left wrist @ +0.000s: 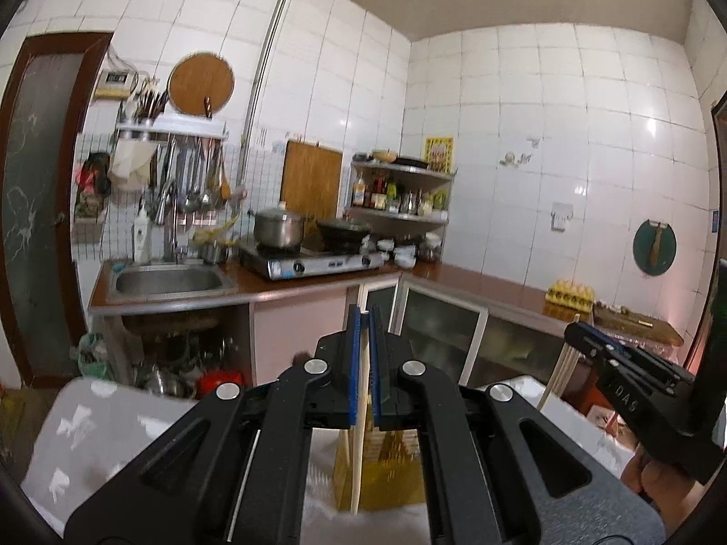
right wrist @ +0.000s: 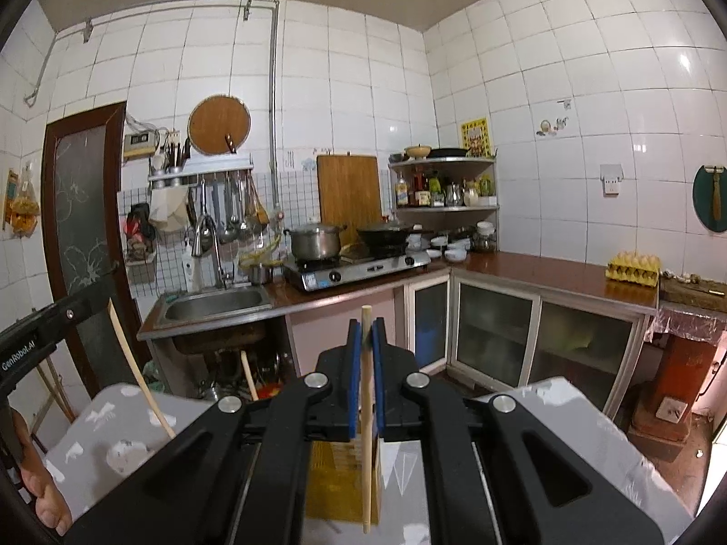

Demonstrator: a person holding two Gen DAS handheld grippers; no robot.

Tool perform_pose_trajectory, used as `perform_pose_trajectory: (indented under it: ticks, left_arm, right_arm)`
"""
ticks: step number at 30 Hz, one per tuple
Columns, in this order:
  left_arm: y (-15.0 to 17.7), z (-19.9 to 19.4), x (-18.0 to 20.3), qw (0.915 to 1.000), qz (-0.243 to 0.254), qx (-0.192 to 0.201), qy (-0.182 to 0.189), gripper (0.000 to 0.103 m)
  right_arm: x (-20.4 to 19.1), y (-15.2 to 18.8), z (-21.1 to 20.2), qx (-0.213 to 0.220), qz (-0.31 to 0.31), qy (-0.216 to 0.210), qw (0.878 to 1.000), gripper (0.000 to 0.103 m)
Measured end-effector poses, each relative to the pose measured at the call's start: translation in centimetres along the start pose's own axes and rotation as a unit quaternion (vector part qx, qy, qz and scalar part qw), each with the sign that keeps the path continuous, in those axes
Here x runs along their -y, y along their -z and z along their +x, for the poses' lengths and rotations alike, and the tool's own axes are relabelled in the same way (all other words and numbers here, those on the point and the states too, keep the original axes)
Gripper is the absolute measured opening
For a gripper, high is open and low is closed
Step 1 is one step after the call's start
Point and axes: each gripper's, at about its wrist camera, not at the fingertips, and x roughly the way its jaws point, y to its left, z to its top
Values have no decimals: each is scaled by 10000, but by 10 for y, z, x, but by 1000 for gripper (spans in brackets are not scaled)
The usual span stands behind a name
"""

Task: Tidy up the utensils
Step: 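Lift and carry both chopsticks over the yellow holder with both grippers, then open both grippers to drop the chopsticks into the holder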

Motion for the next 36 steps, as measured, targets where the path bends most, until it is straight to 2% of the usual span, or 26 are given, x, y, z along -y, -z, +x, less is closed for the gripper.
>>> perform_pose_trajectory:
  ticks: [5,9,14,20,24,28,29,30,31,32,33,35,36]
  left_arm:
    - [-32,17,12,9995,108,294,-49,2]
    - [-38,43,17,9992,160,348,-93,2]
    - [-17,88,18,9997,205,98,-121,2]
    - [37,131,5,9983,167,-517,-223,2]
    - [60,142,-5,9959,143,-843,-295,2]
    - [63,133,-12,9945,110,-971,-390,2]
    - [61,126,-15,9944,83,-969,-418,3]
    - [59,120,-17,9942,71,-982,-436,8]
    - [57,113,-20,9940,53,-988,-466,13]
    - [53,102,-23,9934,45,-1020,-531,33]
    - [52,96,-24,9931,44,-1028,-569,60]
    - [51,76,-29,9930,44,-952,-703,80]
    - [53,65,-31,9928,51,-915,-770,82]
  right_arm:
    - [0,-29,15,206,39,-31,9998,5]
    - [-5,-36,36,283,-26,1,9996,5]
    - [-4,-24,68,194,20,-36,9998,5]
    - [-4,16,105,-202,-85,-95,9997,5]
    - [-3,41,120,-518,-128,-198,9984,5]
    - [-5,53,121,-767,-296,-83,9966,7]
    - [-4,53,117,-803,-314,-31,9963,17]
    - [-4,53,113,-812,-315,2,9962,28]
    - [-2,52,107,-800,-295,36,9964,54]
    - [0,51,97,-758,-270,75,9967,61]
    - [1,50,90,-753,-284,114,9967,61]
    - [2,51,74,-855,-296,138,9958,61]
    - [2,53,66,-934,-277,133,9952,61]
